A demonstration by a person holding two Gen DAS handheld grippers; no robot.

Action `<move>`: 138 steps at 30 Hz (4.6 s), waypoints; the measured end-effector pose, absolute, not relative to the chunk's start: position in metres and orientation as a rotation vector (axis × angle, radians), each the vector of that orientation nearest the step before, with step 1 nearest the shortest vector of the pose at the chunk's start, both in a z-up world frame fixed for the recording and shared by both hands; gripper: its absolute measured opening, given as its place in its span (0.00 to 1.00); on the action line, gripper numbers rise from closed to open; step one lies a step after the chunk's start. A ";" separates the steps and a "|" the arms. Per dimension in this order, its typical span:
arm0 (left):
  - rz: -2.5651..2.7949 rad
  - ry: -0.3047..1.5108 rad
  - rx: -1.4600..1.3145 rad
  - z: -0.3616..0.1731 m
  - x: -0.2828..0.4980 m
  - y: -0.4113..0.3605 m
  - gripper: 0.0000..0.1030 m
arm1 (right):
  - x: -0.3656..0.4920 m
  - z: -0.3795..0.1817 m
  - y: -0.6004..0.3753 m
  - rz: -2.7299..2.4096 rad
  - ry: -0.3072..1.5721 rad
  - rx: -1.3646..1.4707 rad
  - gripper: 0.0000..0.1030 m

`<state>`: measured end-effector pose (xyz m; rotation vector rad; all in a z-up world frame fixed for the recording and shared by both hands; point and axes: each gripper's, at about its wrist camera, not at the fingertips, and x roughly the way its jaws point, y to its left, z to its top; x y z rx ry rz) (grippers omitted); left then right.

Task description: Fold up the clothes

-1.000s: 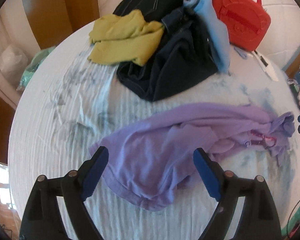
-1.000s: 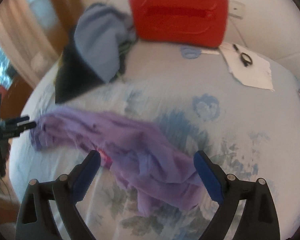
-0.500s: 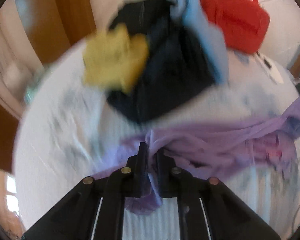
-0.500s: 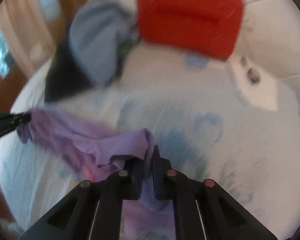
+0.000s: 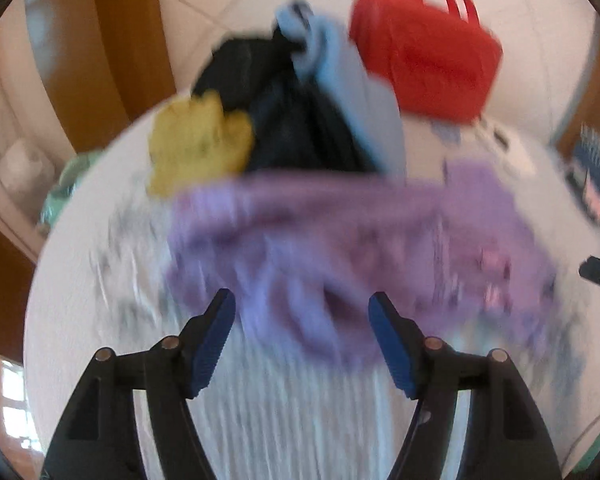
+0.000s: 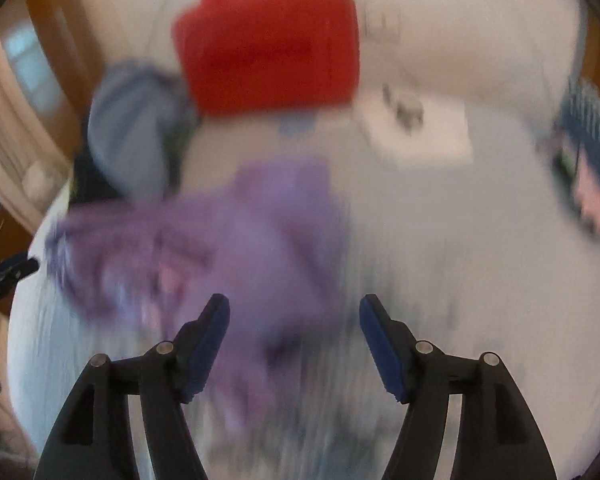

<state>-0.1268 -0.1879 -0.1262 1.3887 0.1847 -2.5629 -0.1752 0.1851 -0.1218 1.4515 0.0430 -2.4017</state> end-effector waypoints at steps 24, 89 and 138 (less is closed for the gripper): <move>-2.728 0.329 1.496 -0.097 -0.066 -0.095 0.07 | -0.119 -0.073 0.248 -2.615 0.187 1.315 0.08; -2.170 0.455 1.462 -0.176 -0.080 -0.071 0.70 | -0.312 -0.159 0.321 -2.372 0.959 1.366 0.21; -2.252 0.551 1.558 -0.186 0.042 -0.106 0.75 | -0.168 -0.145 0.343 -2.211 0.169 1.503 0.82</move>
